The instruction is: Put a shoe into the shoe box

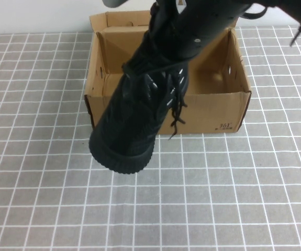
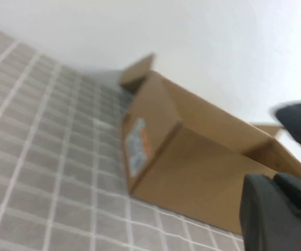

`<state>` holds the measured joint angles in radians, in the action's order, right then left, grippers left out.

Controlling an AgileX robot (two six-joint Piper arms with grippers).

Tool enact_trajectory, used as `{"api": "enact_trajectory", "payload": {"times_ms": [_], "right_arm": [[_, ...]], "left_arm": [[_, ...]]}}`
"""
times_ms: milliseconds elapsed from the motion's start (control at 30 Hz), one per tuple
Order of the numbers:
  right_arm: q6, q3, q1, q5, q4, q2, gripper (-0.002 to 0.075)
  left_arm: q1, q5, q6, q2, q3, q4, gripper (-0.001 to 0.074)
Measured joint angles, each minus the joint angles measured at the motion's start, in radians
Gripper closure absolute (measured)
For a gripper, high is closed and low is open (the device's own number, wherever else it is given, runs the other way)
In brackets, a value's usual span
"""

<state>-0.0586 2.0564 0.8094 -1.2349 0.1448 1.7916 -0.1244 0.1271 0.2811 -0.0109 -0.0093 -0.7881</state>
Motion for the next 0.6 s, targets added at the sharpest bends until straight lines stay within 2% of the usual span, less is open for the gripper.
{"api": "enact_trajectory", "payload": {"times_ms": [233,433,600], "right_arm": [[-0.008,0.136,0.000,-0.043,0.000,0.068,0.0732],[-0.011,0.209,-0.019,-0.045,0.000,0.103,0.0732],[-0.029,0.220,-0.049,-0.051,-0.002,0.108,0.0732]], "left_arm": [[0.000,0.174,0.147,0.092,-0.215,0.050,0.0736],[0.000,0.296,0.319,0.372,-0.440,0.121,0.0736],[0.000,0.406,0.434,0.630,-0.653,0.112,0.0736]]}}
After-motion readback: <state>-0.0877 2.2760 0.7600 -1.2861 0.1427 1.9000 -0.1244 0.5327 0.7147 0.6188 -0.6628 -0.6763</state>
